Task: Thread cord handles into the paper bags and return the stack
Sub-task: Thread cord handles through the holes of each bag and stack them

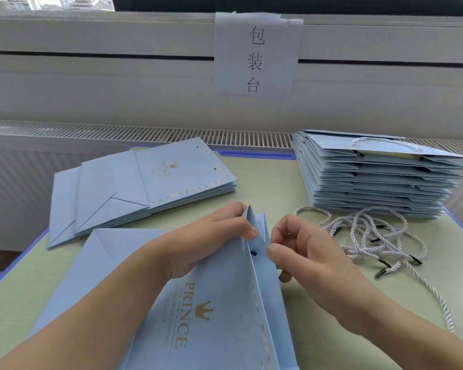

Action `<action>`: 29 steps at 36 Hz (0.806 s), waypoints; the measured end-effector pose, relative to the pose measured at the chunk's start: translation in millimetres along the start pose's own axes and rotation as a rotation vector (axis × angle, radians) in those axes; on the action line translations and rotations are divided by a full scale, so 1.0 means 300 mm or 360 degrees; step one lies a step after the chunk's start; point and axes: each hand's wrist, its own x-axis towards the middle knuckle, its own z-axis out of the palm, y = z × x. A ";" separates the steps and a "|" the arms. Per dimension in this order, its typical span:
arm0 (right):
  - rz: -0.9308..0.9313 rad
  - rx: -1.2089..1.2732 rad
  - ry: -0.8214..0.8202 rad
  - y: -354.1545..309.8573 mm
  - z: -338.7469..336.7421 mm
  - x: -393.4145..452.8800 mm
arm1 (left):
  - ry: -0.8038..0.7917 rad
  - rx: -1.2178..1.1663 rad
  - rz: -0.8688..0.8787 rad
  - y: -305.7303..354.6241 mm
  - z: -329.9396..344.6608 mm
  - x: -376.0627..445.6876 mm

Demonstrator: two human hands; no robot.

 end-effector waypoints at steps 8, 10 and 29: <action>-0.0320 -0.0632 0.0159 0.025 0.004 -0.002 | 0.0018 0.0057 -0.0053 -0.005 -0.002 0.005; -0.0250 -0.0694 0.0072 0.023 0.004 0.001 | 0.0022 0.0078 -0.0067 -0.003 0.003 0.007; -0.1146 -0.1349 0.0464 0.069 0.016 0.015 | 0.0075 0.0081 -0.0051 0.007 0.027 -0.004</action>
